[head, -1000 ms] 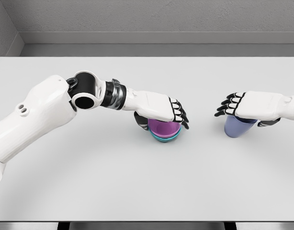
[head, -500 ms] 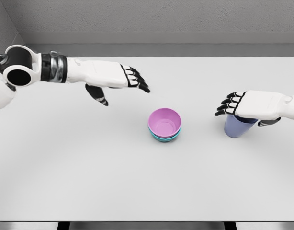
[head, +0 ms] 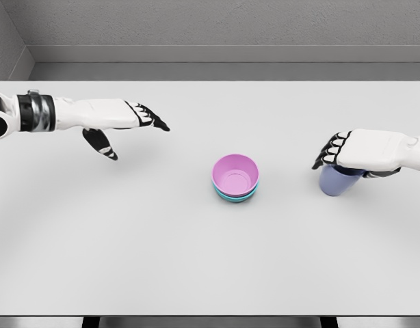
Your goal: Stacking bowl and cup with both arms
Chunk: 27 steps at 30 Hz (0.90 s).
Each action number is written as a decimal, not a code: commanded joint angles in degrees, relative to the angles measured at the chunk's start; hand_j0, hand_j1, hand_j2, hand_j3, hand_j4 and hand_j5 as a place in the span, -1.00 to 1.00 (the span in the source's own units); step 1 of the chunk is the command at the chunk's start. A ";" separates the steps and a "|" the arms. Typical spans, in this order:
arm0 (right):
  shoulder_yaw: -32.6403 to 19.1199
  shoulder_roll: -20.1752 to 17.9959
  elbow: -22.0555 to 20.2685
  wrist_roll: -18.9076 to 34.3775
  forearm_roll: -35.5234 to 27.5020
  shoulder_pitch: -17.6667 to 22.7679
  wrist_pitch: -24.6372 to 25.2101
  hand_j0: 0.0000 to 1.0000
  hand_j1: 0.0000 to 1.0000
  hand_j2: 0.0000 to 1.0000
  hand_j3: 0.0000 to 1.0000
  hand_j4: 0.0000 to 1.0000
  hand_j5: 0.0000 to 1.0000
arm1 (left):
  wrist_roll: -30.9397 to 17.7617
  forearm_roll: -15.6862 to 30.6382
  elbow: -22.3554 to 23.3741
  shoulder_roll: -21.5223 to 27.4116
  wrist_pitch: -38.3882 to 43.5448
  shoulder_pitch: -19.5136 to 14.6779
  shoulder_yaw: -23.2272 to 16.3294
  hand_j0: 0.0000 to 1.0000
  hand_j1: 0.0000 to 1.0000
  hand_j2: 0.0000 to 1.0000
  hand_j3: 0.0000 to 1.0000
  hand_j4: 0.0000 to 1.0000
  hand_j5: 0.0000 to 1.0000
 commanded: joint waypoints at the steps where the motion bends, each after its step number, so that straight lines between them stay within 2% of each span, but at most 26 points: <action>1: -0.02 -0.07 -0.01 0.00 -0.32 0.00 0.14 0.52 0.52 0.52 0.52 0.52 0.52 | 0.02 0.36 0.02 0.10 0.15 0.00 0.05 1.00 1.00 1.00 1.00 1.00 1.00; 5: -0.02 -0.07 -0.01 0.00 -0.32 0.00 0.14 0.52 0.52 0.52 0.52 0.52 0.52 | 0.02 0.36 0.20 0.10 0.15 0.00 0.13 1.00 1.00 1.00 1.00 1.00 1.00; 10: -0.02 -0.07 -0.01 0.00 -0.32 0.09 0.14 0.20 0.20 0.20 0.20 0.20 0.20 | 0.02 0.36 0.20 0.10 0.15 0.00 0.13 1.00 1.00 1.00 1.00 1.00 1.00; 14: -0.11 -0.07 -0.01 0.00 -0.32 0.00 0.14 0.10 0.10 0.10 0.10 0.10 0.10 | 0.02 0.36 0.20 0.10 0.15 0.00 0.13 1.00 1.00 1.00 1.00 1.00 1.00; 23: -1.60 0.02 0.08 0.00 -1.02 0.00 0.14 0.05 0.05 0.05 0.05 0.05 0.05 | 0.02 0.36 0.29 0.36 0.15 0.00 0.13 1.00 1.00 1.00 1.00 1.00 1.00; 27: -4.59 0.11 0.52 0.00 -1.46 0.09 0.14 0.05 0.05 0.05 0.05 0.05 0.05 | 0.02 0.36 0.29 0.45 0.15 0.00 0.13 1.00 1.00 1.00 1.00 1.00 1.00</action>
